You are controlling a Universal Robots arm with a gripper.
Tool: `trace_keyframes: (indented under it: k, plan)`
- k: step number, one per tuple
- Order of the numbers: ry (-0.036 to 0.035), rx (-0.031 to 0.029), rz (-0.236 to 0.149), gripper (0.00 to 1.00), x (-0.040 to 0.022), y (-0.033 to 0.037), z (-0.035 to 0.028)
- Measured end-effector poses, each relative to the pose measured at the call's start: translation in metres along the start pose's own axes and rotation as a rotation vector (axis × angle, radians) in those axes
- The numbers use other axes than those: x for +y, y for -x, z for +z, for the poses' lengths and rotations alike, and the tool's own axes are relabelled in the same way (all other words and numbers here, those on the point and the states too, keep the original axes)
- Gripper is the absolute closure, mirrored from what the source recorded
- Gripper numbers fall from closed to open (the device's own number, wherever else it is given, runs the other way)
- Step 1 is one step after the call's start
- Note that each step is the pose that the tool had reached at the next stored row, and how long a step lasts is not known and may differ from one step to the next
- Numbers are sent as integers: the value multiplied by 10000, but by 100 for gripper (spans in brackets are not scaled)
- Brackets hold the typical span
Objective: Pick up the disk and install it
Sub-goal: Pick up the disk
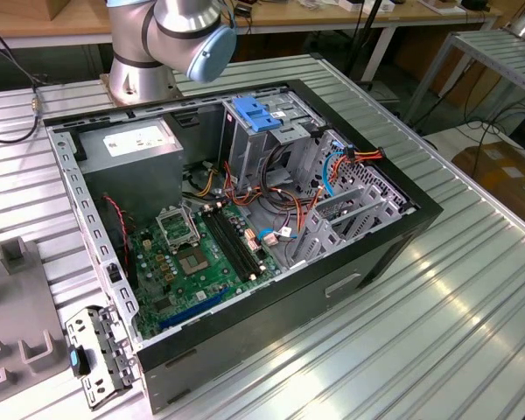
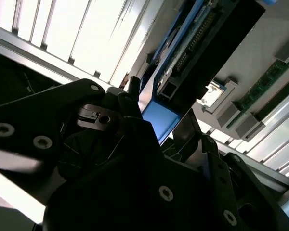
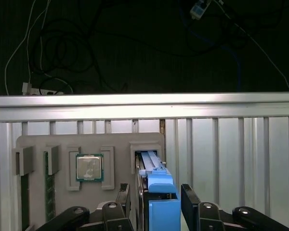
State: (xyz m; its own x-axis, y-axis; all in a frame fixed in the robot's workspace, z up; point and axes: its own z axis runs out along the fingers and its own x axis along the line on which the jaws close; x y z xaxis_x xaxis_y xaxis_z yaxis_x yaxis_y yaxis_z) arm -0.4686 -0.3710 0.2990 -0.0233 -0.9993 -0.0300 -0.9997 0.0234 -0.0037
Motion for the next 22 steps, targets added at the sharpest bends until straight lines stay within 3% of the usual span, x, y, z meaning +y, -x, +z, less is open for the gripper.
trace_keyframes:
  k: [5, 22]
  plan:
    - [0, 0, 0, 46, 0, -1, 34]
    - [-1, -1, 0, 47, 0, -1, 45]
